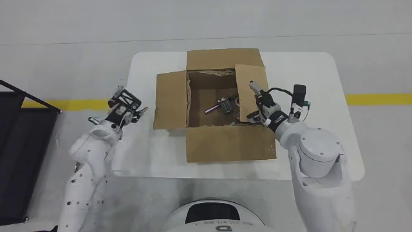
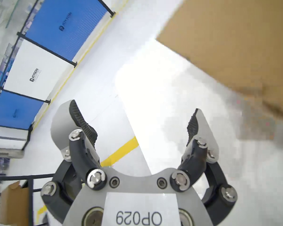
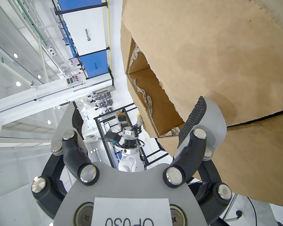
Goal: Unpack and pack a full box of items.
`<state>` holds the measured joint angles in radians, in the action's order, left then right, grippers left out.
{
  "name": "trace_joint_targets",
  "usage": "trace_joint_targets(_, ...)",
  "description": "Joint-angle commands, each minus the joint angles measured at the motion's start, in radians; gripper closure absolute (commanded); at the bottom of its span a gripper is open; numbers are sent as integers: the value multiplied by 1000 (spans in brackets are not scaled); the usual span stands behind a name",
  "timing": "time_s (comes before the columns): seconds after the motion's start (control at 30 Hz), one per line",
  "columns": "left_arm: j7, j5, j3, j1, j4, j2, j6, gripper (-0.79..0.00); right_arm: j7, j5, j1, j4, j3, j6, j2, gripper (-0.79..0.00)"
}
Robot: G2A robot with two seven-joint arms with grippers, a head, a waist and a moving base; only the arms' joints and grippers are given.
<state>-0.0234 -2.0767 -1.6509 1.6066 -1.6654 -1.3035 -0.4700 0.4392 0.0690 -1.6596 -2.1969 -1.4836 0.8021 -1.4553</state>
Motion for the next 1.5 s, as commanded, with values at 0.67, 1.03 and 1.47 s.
trace_joint_targets(0.67,212,422,-15,-117,-25,8,-34,-785,0,0,0,0,0,0,0,-785)
trace_joint_targets(1.03,148,398,71,-207,-7,13,-23,-785,0,0,0,0,0,0,0,-785)
trace_joint_targets(1.47,180,-2,15,1,23,56,1,-785,0,0,0,0,0,0,0,-785)
